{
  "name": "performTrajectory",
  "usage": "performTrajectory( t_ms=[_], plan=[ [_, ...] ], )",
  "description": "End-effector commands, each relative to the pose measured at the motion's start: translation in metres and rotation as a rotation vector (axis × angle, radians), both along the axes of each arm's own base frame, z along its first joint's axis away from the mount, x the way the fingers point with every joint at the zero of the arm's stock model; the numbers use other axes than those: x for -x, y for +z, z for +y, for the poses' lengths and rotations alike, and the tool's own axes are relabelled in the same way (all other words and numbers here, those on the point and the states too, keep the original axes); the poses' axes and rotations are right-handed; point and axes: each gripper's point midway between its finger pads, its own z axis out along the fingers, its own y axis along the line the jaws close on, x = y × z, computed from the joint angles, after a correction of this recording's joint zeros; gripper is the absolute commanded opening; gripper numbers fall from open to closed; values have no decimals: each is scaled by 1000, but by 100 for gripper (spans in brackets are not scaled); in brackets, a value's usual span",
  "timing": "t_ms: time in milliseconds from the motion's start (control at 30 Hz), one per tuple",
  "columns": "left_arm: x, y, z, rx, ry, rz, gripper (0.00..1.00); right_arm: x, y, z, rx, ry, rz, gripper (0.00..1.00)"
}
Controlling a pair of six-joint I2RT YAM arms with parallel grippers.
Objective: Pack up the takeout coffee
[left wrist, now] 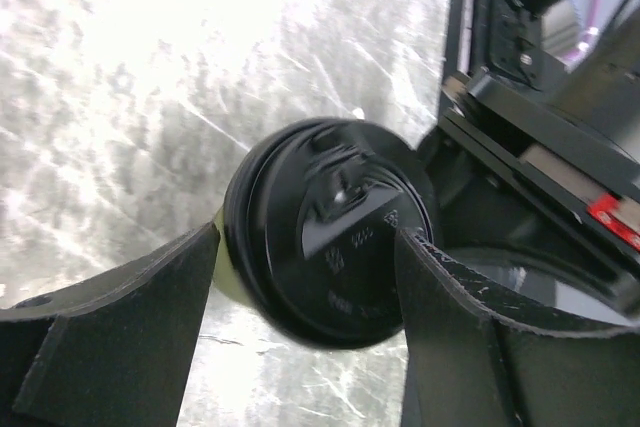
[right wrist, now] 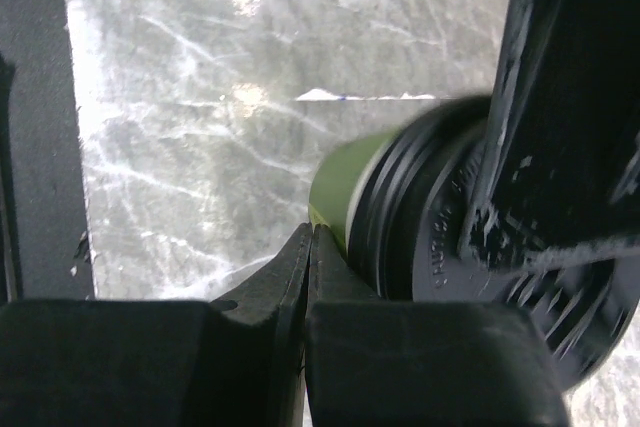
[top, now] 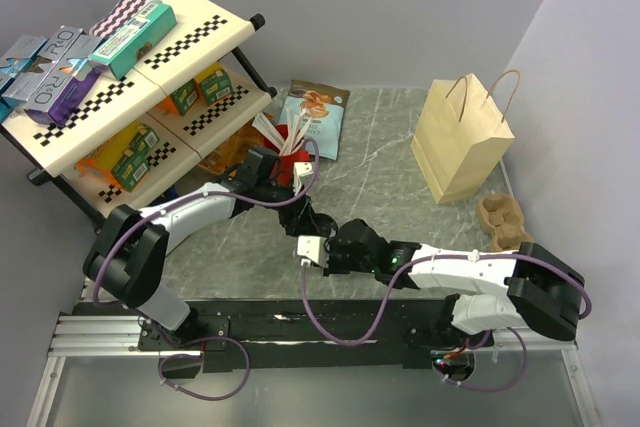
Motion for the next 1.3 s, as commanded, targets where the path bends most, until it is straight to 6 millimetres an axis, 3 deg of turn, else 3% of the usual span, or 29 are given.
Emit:
performTrajectory(
  t_ms=[0,233,567,667,700,767,833,900,933,967,1000,1033,1133,1267],
  plan=[
    [-14,-97,56,-421,154,-64,75,-23,30,17,-75,-56,-48,0],
    [-14,-121,68,-490,174,-67,75,-28,25,18,-44,-68,-24,0],
    [-17,-126,69,-512,188,-49,74,-23,27,9,-14,-61,20,0],
    [-17,-125,68,-508,180,-51,74,-4,39,3,-24,7,71,0],
    [-16,-125,68,-509,179,-48,74,3,54,3,-61,36,63,0],
    [-17,-125,68,-511,178,-48,74,14,64,-2,-95,68,72,0],
    [-16,-125,67,-510,174,-45,74,14,88,-9,-162,42,41,0],
    [-17,-124,67,-507,173,-48,74,4,103,-21,-202,-51,75,0],
    [-17,-123,65,-501,165,-45,74,-3,120,-22,-232,-81,83,0],
    [-17,-121,63,-494,162,-44,74,-5,116,-28,-213,-130,146,0],
    [-17,-120,63,-490,159,-44,74,-19,119,-37,-219,-199,165,0],
    [-17,-119,61,-484,151,-46,74,-28,131,-38,-238,-235,178,0],
    [-18,-113,59,-469,142,-56,74,-52,125,-54,-229,-395,267,0],
    [-22,-96,52,-427,131,-79,75,-73,114,-64,-223,-484,312,0]
  ],
)
